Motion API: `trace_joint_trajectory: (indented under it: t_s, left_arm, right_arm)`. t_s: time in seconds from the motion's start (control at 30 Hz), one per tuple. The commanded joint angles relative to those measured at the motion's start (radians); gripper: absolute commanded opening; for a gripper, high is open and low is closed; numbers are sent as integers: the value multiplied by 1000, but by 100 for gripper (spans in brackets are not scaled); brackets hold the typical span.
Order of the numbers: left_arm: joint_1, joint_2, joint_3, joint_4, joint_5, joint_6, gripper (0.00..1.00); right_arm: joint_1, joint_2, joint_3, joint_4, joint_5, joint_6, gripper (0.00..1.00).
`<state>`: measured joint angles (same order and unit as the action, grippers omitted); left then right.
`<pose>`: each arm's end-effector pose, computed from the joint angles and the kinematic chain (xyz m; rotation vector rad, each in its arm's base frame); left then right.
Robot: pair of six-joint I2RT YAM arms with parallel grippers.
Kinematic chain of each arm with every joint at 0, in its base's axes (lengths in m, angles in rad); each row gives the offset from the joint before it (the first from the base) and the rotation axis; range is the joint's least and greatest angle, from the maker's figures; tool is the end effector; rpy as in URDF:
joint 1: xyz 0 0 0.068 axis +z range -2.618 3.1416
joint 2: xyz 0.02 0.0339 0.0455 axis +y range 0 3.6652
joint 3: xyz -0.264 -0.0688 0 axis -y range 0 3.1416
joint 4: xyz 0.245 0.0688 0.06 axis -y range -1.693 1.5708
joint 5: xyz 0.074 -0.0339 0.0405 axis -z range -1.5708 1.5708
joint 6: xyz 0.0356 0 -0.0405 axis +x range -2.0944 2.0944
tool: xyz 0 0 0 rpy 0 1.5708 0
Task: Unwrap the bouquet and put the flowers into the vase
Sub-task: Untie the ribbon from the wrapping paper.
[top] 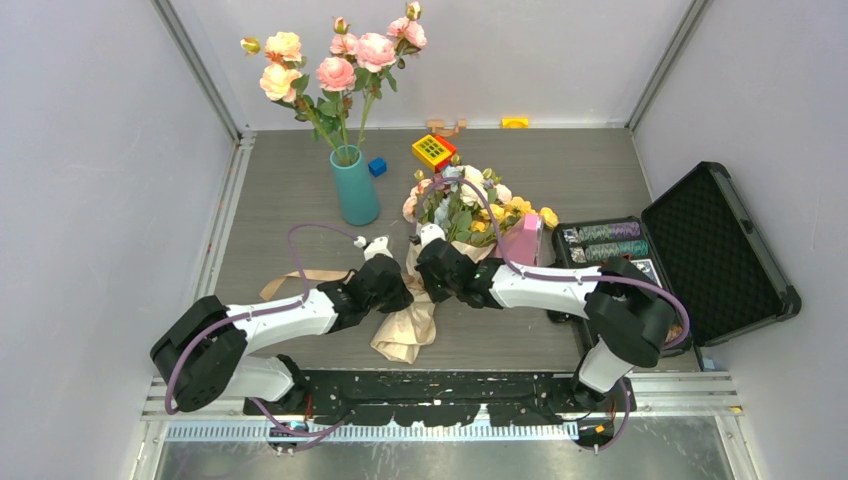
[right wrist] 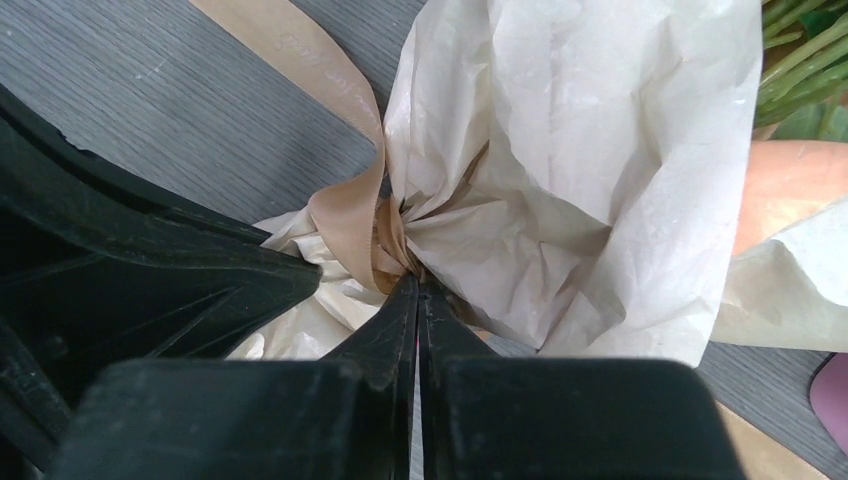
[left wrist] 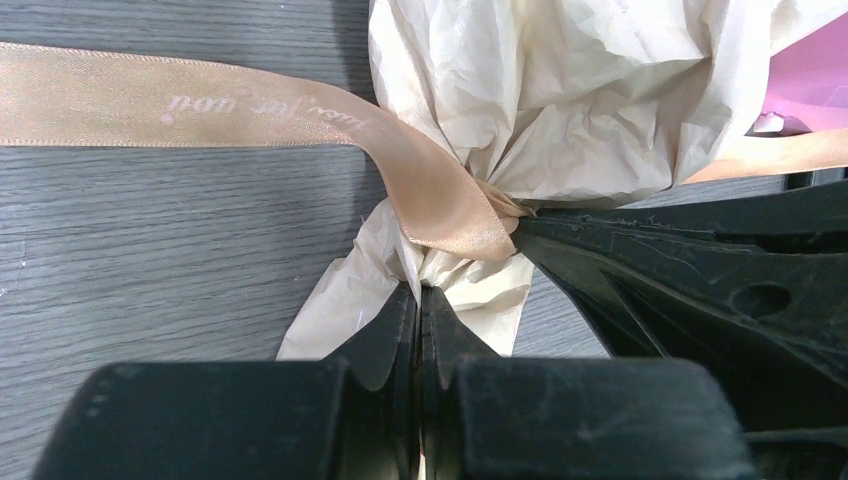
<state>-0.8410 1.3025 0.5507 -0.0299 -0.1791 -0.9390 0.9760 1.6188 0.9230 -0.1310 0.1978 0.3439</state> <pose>0.1696 -0.1801 0.1677 -0.2102 2.4271 -0.6501 0.1923 0.2718 0.1861 -0.6605 2.3201 0.3876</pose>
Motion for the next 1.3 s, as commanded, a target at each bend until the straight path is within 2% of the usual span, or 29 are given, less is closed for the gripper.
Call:
trace_joint_trajectory:
  t_s: [0.0, 0.57, 0.9, 1.1, 1.27]
  left_arm:
    - [11, -3, -17, -47, -22, 19, 0]
    - [33, -9, -18, -93, -44, 8, 0]
    - [36, -39, -20, -85, -20, 30, 0]
    - [36, -115, 57, -194, -18, 109, 31]
    - [36, -165, 153, -301, -23, 167, 46]
  right_arm:
    - [2, 5, 21, 12, 48, -14, 1]
    - [5, -136, -138, 10, 51, 52, 0]
    - [5, -166, -173, 33, 30, 79, 0]
    - [5, -208, -204, 53, 15, 91, 0]
    - [6, -231, -216, 80, 8, 109, 0]
